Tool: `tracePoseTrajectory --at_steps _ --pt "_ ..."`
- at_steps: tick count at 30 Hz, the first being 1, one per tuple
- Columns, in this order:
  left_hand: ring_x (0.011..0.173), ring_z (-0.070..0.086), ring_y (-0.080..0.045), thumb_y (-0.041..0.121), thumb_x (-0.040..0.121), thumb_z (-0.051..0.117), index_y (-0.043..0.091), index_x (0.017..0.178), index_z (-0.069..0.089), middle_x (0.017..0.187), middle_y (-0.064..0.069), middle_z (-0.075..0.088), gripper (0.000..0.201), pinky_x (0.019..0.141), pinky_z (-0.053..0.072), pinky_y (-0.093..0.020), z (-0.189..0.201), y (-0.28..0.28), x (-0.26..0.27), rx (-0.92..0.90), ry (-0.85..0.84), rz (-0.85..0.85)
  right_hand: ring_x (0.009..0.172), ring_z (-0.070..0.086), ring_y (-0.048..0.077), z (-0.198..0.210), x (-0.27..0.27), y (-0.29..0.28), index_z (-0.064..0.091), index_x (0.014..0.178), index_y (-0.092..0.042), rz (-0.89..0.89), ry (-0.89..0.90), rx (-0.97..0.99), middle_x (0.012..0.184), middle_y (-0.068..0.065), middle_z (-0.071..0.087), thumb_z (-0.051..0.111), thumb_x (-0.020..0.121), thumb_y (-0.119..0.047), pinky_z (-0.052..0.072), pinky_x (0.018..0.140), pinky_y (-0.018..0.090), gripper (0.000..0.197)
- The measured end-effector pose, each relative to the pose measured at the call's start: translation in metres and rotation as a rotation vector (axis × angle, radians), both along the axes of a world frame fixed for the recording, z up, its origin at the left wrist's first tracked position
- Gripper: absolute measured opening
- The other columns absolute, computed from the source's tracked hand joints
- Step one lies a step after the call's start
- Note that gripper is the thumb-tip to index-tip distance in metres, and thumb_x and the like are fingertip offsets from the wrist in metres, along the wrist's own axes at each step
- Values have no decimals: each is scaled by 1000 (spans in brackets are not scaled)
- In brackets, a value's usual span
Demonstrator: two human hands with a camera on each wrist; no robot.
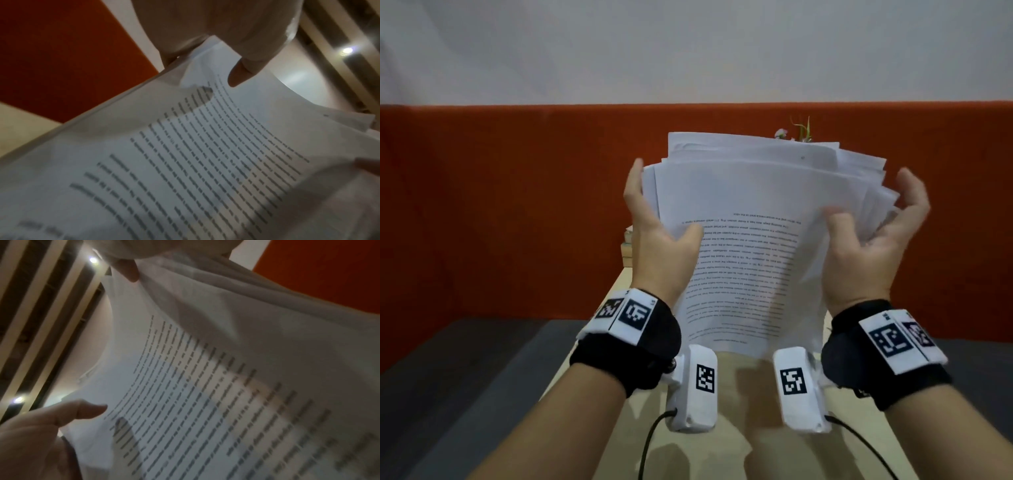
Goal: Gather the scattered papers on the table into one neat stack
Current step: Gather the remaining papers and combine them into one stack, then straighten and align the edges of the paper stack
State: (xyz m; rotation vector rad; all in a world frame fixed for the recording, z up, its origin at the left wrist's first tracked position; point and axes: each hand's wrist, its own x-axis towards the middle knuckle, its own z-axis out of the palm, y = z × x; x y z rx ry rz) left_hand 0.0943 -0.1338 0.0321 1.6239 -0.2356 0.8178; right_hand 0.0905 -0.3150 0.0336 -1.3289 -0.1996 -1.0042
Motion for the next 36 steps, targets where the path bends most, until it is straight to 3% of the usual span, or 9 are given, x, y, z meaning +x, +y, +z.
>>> tracePoseTrajectory --at_steps 3,7,10,13,18,23,27,32,36 --pt "93 57 1 -7 80 58 30 148 12 132 2 42 90 62 47 -1 10 -1 0 21 -27 -13 68 64 -9 12 1 0 43 120 -25 20 7 -53 86 -12 59 58 86 -9 53 65 18 40" --pt "81 60 14 -5 80 59 33 148 10 117 6 47 92 58 47 -2 14 1 -1 26 -46 -7 69 62 -5 22 3 -1 40 116 -32 40 -8 -83 89 -11 57 61 86 -17 52 64 16 40" --pt "78 64 -2 2 80 60 38 147 10 110 5 52 91 61 51 -12 16 1 -4 40 -37 28 65 58 -4 29 5 0 40 118 -31 54 -44 -88 86 -11 54 62 85 -17 51 64 17 42" --pt "88 63 -6 1 80 60 39 147 10 124 -2 51 92 64 53 -11 16 0 -3 50 -30 12 64 58 -11 35 8 1 37 122 -28 93 -43 -123 91 -12 50 61 87 -13 47 60 8 45" --pt "107 64 -25 17 77 61 68 133 10 130 -2 54 91 85 56 -51 22 9 -7 123 -22 56 78 58 2 31 7 -4 31 126 -33 93 24 -118 96 -10 49 59 83 -7 53 65 13 58" --pt "86 61 -12 3 84 53 54 142 20 123 1 50 84 77 59 -34 22 17 -7 232 -80 61 81 59 3 9 10 -10 46 119 -21 187 175 -126 92 -13 58 62 83 -8 47 66 20 42" --pt "80 49 3 1 83 50 31 139 42 116 3 50 64 69 42 -10 27 21 -7 376 -126 159 87 60 5 -3 11 -8 50 112 -25 234 222 -113 96 -10 60 63 85 -10 46 66 20 33" --pt "96 49 -7 20 85 56 29 134 46 114 8 42 51 87 53 -33 40 23 -11 500 -77 224 89 61 7 -6 12 -7 55 112 -23 250 240 -114 98 -8 63 63 86 -11 46 65 20 30" --pt "103 50 -13 34 84 56 31 138 44 122 4 43 56 95 46 -35 50 22 -13 637 -3 243 84 61 7 -3 12 -8 57 100 -23 259 245 -104 93 -8 64 62 86 -10 45 62 19 20"
